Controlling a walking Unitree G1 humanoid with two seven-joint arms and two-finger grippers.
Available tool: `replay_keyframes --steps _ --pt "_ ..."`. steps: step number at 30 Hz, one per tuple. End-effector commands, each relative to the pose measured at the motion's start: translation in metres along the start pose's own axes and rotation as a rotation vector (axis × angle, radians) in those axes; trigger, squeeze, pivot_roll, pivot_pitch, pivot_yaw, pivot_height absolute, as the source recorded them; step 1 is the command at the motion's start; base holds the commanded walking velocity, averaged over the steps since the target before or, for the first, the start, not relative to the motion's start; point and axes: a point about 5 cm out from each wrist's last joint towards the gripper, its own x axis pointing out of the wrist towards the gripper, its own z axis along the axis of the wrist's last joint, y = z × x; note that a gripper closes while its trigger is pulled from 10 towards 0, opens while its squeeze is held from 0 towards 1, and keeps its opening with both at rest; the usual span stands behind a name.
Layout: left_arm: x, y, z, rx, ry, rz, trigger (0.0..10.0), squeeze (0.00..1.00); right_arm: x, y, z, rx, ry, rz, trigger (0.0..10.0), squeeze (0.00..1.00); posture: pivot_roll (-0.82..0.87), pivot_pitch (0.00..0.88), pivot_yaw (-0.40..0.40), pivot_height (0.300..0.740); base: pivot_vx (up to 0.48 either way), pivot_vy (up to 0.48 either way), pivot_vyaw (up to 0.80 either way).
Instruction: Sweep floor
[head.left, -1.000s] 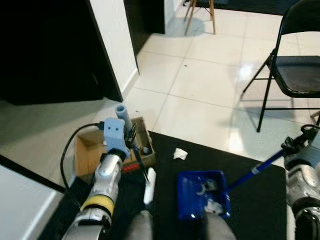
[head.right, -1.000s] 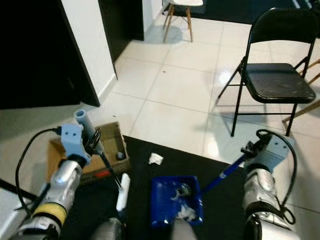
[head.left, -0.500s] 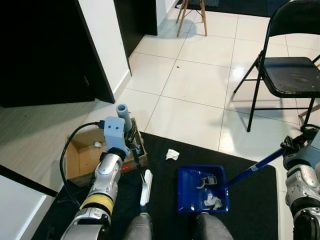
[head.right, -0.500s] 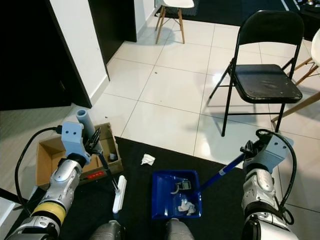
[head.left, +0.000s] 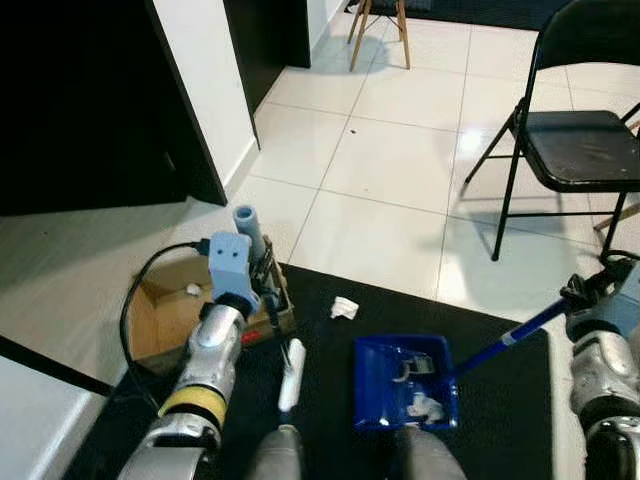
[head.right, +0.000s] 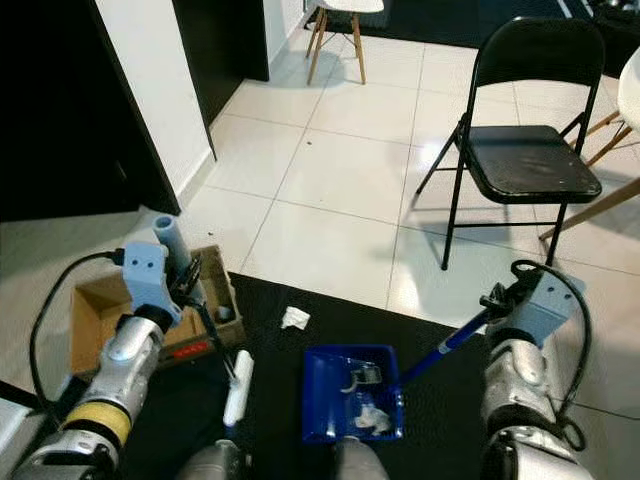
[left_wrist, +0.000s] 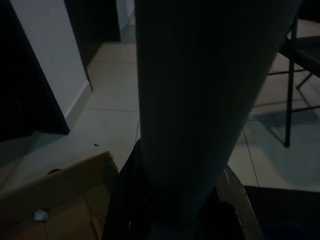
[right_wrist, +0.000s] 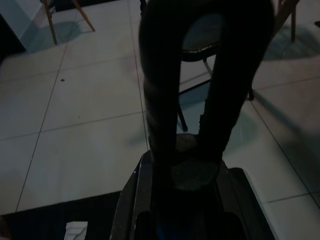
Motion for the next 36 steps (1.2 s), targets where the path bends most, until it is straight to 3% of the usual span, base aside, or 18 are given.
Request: replay_keyframes --steps 1,28,36 --pt "-0.005 -0.001 -0.01 -0.002 0.051 -0.004 10.0 0.0 0.001 -0.003 0.004 0.0 -0.016 -0.007 10.0 0.0 -0.02 0.09 0.008 0.74 0.0 0.0 0.0" --pt "-0.003 0.001 -0.012 -0.037 0.069 0.007 10.0 0.0 0.002 -0.001 0.005 -0.003 -0.019 -0.001 10.0 0.0 -0.03 0.079 0.009 0.74 0.0 0.0 0.0" --pt "-0.001 -0.003 -0.008 -0.065 0.048 -0.021 10.0 0.0 0.006 -0.002 0.017 0.008 -0.069 -0.009 10.0 0.0 -0.03 0.069 0.009 0.74 0.0 0.0 0.0"
